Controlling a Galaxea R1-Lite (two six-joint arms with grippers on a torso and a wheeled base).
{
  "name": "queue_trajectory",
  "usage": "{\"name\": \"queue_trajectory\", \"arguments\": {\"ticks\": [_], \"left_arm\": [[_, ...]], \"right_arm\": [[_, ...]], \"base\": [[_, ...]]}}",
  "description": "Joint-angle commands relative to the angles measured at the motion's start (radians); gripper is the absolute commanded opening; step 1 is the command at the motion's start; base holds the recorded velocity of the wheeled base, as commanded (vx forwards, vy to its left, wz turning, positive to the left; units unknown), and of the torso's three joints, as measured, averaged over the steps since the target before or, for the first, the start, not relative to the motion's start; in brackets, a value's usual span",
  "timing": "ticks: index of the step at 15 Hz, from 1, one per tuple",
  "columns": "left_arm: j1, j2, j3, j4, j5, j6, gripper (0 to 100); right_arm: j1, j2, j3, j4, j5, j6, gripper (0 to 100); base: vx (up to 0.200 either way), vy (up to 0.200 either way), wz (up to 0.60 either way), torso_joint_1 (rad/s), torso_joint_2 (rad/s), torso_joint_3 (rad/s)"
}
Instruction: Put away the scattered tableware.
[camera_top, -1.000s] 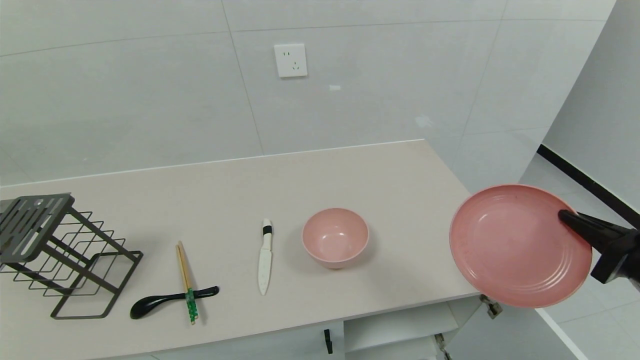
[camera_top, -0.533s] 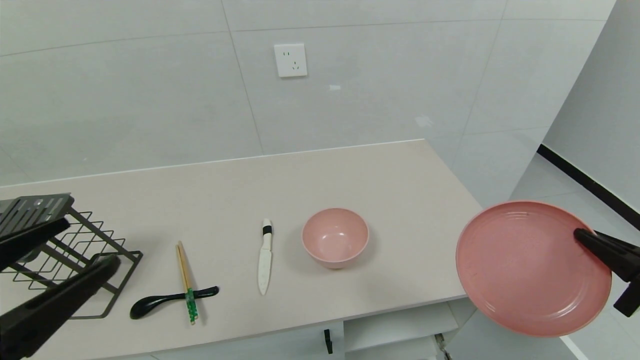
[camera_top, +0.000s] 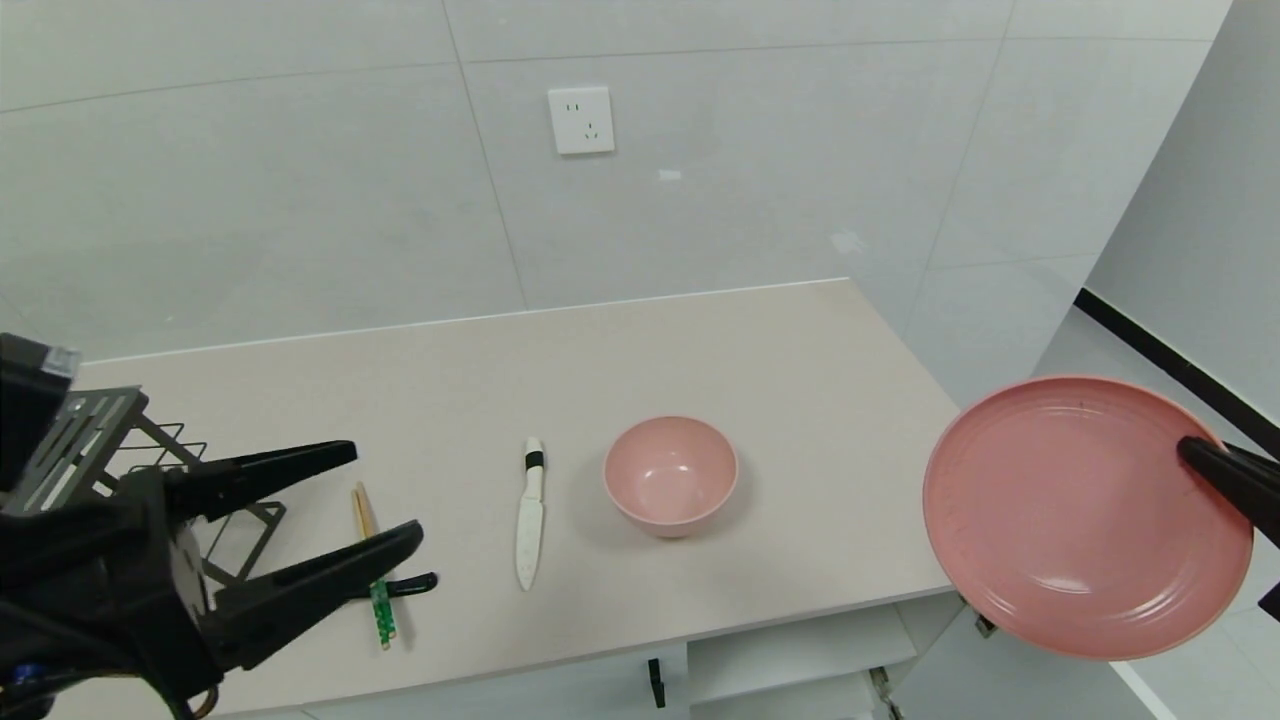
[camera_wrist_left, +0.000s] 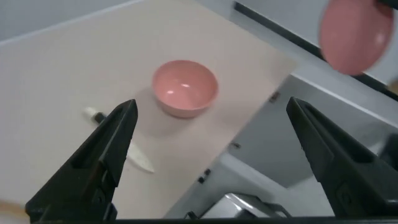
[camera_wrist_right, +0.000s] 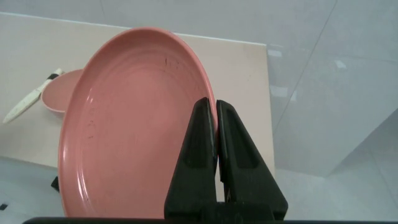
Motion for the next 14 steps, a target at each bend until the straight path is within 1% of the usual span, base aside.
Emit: {"name": "queue_trajectory", "arguments": {"ticks": [1, 2, 4, 5, 6, 9, 10, 12, 13, 14], "left_arm": [[-0.032, 0.128, -0.018, -0.001, -0.014, 0.018, 100], [-0.030, 0.167, -0.037, -0.001, -0.001, 0.020, 100], [-0.033, 0.193, -0.054, -0.001, 0.054, 0.021, 100], [-0.064, 0.237, -0.081, -0.001, 0.101, 0.021, 100], [-0.072, 0.268, -0.100, -0.001, 0.117, 0.021, 100], [-0.131, 0.408, -0.181, -0.001, 0.180, 0.020, 100], [-0.147, 0.449, -0.206, -0.002, 0.192, 0.017, 100], [-0.153, 0.546, -0.262, -0.002, 0.204, -0.002, 100], [-0.153, 0.589, -0.292, -0.002, 0.246, -0.009, 100], [-0.153, 0.609, -0.307, -0.004, 0.272, -0.013, 100]], "right_arm": [[0.000, -0.011, 0.001, -0.001, 0.000, 0.000, 0], [0.000, -0.006, 0.006, -0.001, 0.000, 0.000, 0], [0.000, -0.004, 0.006, -0.001, 0.000, 0.000, 0], [0.000, -0.008, 0.007, -0.001, 0.000, 0.000, 0], [-0.001, -0.008, 0.012, -0.001, 0.000, 0.000, 0], [-0.001, -0.006, 0.021, -0.001, 0.000, -0.001, 0], [-0.001, -0.006, 0.020, -0.001, 0.000, -0.001, 0], [-0.001, -0.008, 0.020, -0.002, 0.000, 0.000, 0], [-0.001, -0.008, 0.018, -0.002, 0.000, 0.000, 0], [-0.001, -0.006, 0.018, -0.002, 0.000, 0.000, 0]], "base": [[0.000, 0.000, 0.00, 0.000, 0.00, 0.000], [0.000, 0.000, 0.00, 0.000, 0.00, 0.000], [0.000, 0.000, 0.00, 0.000, 0.00, 0.000], [0.000, 0.000, 0.00, 0.000, 0.00, 0.000], [0.000, 0.000, 0.00, 0.000, 0.00, 0.000], [0.000, 0.000, 0.00, 0.000, 0.00, 0.000], [0.000, 0.000, 0.00, 0.000, 0.00, 0.000], [0.000, 0.000, 0.00, 0.000, 0.00, 0.000], [0.000, 0.000, 0.00, 0.000, 0.00, 0.000], [0.000, 0.000, 0.00, 0.000, 0.00, 0.000]]}}
